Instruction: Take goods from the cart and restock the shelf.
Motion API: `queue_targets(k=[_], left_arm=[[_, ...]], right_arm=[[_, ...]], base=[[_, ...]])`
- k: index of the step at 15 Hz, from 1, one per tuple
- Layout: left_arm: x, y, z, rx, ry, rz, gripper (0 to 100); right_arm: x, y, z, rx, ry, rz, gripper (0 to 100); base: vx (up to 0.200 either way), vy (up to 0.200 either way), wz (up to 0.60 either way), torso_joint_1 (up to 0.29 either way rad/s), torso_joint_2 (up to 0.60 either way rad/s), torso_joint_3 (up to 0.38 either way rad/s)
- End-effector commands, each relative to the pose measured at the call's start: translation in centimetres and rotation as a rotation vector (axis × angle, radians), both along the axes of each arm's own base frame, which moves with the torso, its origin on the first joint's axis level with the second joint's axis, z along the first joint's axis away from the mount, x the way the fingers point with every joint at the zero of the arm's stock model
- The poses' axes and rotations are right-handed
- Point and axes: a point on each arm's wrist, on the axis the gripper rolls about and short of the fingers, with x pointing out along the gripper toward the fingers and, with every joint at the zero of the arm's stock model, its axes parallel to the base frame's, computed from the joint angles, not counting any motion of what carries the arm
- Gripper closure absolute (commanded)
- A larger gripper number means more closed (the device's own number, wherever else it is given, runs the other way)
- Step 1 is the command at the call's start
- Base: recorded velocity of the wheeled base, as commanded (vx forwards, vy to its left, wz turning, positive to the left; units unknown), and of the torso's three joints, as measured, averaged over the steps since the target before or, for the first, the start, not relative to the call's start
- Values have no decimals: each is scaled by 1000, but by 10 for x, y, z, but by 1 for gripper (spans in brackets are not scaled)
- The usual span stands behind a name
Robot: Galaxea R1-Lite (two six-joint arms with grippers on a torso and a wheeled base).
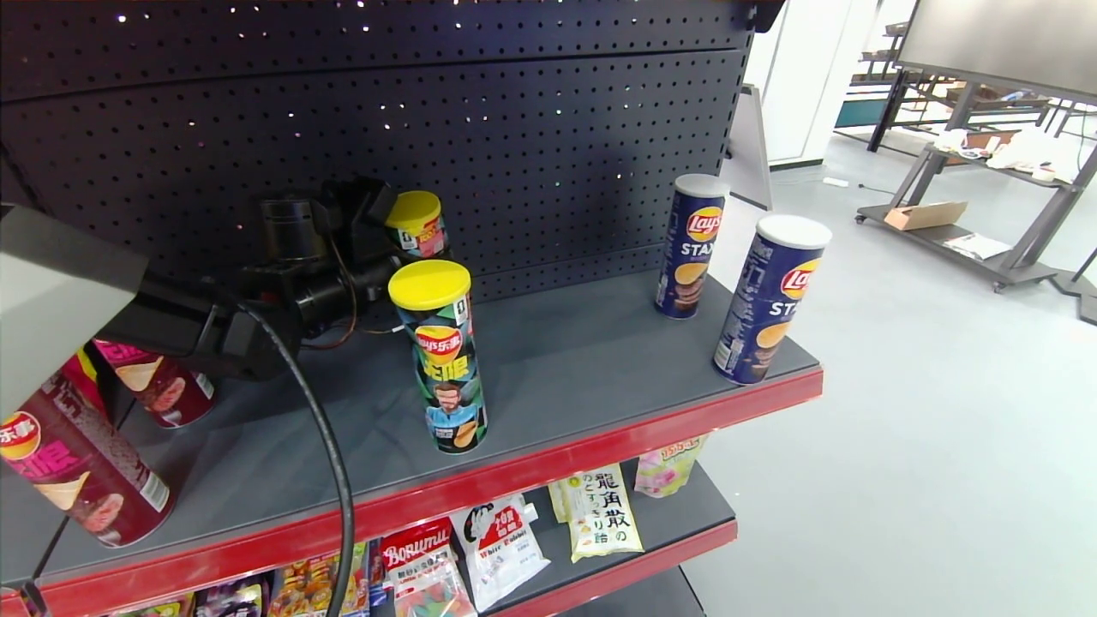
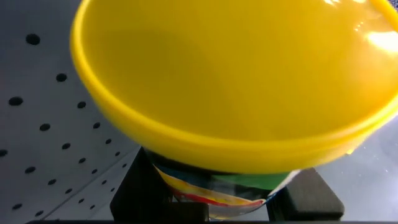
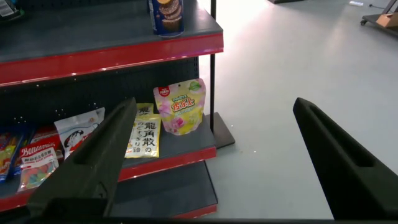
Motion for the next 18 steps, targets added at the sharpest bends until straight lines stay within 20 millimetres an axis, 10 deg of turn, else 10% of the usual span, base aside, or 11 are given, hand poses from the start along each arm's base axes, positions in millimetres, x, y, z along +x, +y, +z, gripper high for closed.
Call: queue_targets(k=[1,17,18], left_arm=[[2,0,-4,2,6,0,100],[1,-5,-12,12,21,-6,100],[1,-5,-12,12,21,-6,0]], right_arm=[[0,0,0,0,2,2,0],[0,0,0,0,2,0,0],[0,0,0,0,2,0,0]], base=[[0,0,0,0,0,0],[0,0,0,0,0,0],[0,0,0,0,0,0]])
